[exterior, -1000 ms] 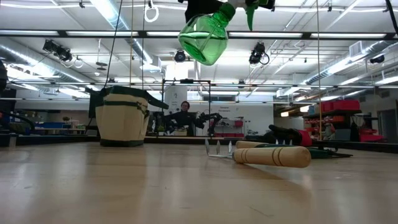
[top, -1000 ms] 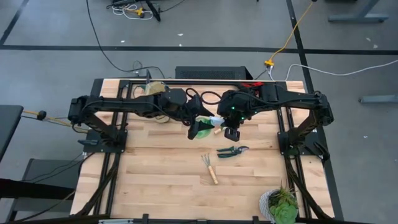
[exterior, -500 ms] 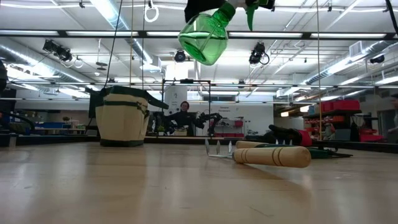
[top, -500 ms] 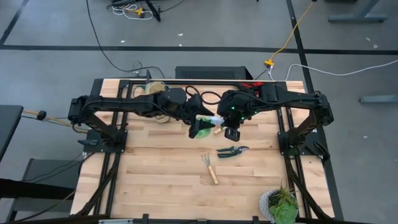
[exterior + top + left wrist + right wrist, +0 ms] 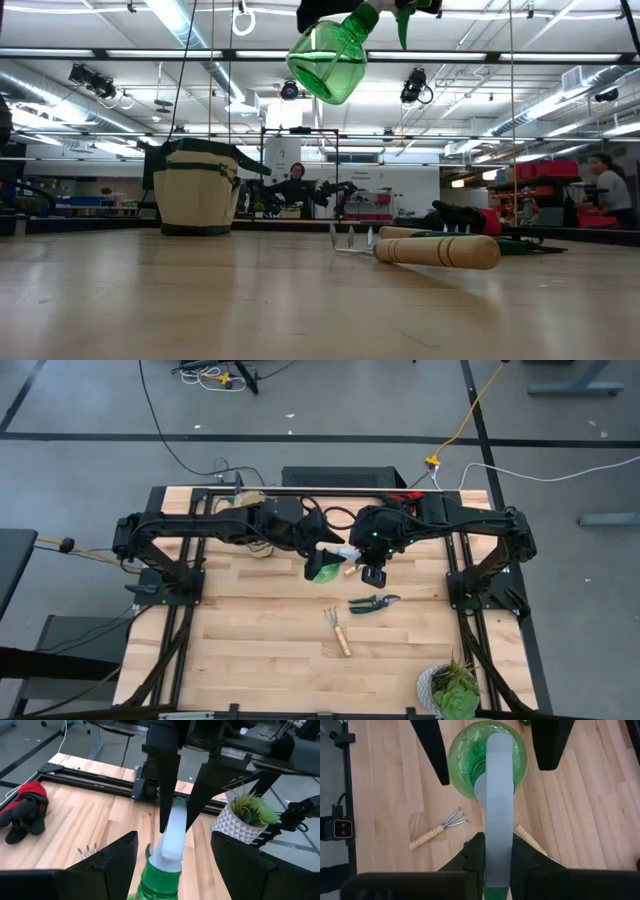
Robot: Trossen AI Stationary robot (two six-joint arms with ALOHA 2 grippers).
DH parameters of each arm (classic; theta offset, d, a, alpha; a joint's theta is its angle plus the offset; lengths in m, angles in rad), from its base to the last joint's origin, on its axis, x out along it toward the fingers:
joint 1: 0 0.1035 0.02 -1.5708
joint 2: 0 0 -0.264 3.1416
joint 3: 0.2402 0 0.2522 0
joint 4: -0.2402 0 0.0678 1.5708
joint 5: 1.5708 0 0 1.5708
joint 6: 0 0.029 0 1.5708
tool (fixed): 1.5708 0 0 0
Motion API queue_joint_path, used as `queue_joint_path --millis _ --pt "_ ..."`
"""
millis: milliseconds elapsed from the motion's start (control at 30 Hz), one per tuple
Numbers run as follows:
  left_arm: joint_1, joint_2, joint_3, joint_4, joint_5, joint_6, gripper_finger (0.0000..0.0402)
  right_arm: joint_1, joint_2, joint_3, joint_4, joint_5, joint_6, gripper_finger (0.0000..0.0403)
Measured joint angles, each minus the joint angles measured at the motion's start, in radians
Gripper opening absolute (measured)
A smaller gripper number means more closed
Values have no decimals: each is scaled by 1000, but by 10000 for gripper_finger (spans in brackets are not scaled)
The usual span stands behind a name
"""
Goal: Pick & Place Garden tools in Gardening bag
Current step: Put the green spray bottle into the gardening bag
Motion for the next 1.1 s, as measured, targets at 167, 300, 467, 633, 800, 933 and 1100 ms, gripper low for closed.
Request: queue_joint_path --millis 167,300,467,633,800,933,1100 --pt "-2 32 -1 11 1 0 261 0 0 0 0 0 0 55" --pt "-3 51 0 10 11 -4 261 0 0 0 0 0 0 55" --pt "-3 52 0 14 11 -3 261 0 0 0 -1 0 0 55" --pt "-3 52 0 40 18 -2 257 0 0 0 -1 0 0 55" --pt "-3 52 0 59 34 0 236 0 0 0 -3 0 0 55" --pt "-3 52 0 58 37 0 216 0 0 0 -3 0 0 55" --pt "-3 52 0 55 38 8 194 0 0 0 -3 0 0 55"
